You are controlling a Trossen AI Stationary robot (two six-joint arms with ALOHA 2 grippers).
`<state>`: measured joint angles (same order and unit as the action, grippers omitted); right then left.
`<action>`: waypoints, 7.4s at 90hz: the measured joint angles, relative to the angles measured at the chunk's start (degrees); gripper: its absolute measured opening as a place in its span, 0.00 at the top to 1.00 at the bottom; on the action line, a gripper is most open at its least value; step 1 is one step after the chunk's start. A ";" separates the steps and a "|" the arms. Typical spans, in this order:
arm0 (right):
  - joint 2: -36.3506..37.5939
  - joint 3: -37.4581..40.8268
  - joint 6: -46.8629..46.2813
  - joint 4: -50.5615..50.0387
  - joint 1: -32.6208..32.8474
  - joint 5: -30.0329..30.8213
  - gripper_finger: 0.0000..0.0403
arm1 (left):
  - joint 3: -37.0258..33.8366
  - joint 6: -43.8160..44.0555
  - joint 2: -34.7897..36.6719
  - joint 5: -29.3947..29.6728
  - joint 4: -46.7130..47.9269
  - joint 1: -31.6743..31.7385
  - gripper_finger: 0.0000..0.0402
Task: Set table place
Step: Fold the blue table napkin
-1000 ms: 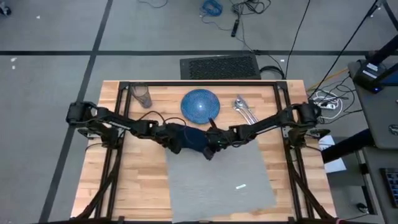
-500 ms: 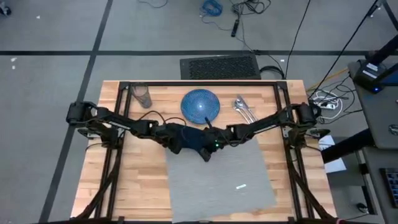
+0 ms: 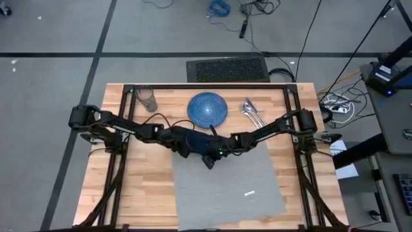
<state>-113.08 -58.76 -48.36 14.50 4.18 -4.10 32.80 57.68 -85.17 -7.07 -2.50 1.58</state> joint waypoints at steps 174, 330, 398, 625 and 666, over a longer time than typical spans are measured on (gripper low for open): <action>9.27 0.02 1.52 -21.86 -8.22 3.77 1.00 | 1.88 -13.15 -2.75 7.76 14.62 5.28 1.00; 9.82 0.04 0.63 -22.03 -7.29 1.14 1.00 | 2.12 -13.26 -2.56 -0.71 23.50 3.51 1.00; 5.72 0.04 -0.92 -17.64 -7.23 -2.79 1.00 | 1.81 -13.19 -2.62 -0.16 20.76 3.30 1.00; 13.18 6.49 -8.20 -34.38 5.77 5.69 1.00 | 3.72 -2.69 -0.99 -4.38 20.33 -6.92 1.00; 13.18 6.54 -9.49 -34.82 5.77 5.29 1.00 | 3.30 1.55 9.30 -10.62 55.23 -13.08 1.00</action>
<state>-99.90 -52.23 -57.84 -20.32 9.96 1.19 36.10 59.23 -75.87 -17.69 52.73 -11.50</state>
